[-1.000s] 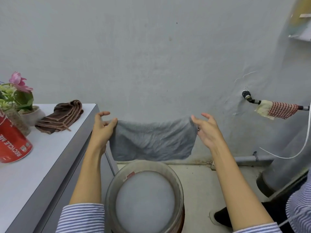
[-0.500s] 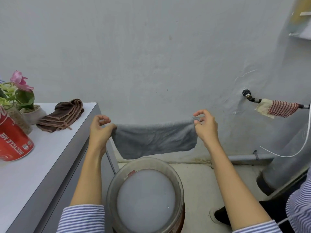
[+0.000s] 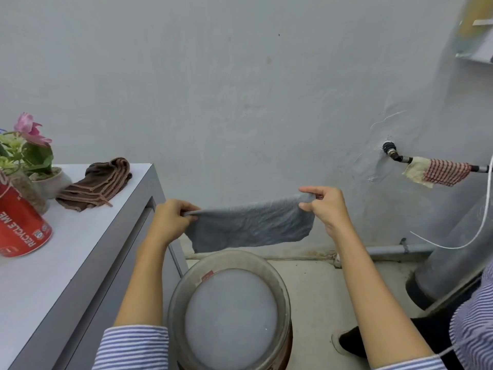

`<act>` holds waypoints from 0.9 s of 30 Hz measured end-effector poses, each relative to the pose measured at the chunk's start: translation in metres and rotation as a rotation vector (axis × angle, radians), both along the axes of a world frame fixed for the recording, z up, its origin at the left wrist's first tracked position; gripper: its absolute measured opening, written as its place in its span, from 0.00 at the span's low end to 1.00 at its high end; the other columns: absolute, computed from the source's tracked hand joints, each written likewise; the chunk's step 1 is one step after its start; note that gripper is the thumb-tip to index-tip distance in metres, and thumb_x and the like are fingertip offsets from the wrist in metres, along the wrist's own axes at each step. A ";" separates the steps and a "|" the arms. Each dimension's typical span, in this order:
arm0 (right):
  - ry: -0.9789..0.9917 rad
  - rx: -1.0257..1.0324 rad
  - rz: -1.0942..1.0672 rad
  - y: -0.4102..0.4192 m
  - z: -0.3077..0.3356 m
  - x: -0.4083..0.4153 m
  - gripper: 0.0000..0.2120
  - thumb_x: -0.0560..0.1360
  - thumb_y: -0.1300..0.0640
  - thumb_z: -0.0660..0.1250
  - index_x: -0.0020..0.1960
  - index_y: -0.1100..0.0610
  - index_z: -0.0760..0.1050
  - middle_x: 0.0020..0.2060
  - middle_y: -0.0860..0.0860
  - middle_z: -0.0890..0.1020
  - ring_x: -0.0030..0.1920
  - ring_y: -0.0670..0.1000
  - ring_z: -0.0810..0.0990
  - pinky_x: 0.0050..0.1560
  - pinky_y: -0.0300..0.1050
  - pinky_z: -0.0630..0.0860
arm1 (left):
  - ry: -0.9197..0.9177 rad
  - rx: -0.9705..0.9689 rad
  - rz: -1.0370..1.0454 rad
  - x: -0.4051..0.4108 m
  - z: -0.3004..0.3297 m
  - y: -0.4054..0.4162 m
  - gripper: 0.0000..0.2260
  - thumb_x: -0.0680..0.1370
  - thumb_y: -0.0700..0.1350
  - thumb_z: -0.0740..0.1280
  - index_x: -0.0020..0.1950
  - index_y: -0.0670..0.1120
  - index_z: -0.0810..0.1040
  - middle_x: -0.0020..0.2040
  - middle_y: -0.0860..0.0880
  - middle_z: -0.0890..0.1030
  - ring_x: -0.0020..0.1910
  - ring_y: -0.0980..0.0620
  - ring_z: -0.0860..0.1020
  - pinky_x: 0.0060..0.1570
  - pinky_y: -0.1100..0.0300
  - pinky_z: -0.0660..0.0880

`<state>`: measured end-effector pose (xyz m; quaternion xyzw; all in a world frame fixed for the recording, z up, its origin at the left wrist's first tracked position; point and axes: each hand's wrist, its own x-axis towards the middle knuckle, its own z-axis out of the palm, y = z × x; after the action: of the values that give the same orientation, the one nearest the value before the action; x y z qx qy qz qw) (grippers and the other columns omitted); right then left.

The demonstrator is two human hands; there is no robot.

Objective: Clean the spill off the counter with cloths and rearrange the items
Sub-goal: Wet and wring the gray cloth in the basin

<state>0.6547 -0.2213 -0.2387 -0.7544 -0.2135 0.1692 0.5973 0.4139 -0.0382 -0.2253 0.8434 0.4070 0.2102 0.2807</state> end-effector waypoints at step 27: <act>0.145 0.176 0.055 -0.016 0.001 0.008 0.09 0.69 0.67 0.73 0.40 0.58 0.75 0.37 0.53 0.81 0.39 0.49 0.79 0.36 0.35 0.77 | -0.393 -0.215 0.024 -0.006 0.004 0.012 0.11 0.79 0.38 0.62 0.50 0.53 0.81 0.45 0.56 0.82 0.46 0.67 0.76 0.47 0.73 0.70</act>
<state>0.6626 -0.2372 -0.2376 -0.6788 -0.2043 0.2202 0.6701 0.4080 -0.0258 -0.2213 0.7464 0.3746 0.3293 0.4406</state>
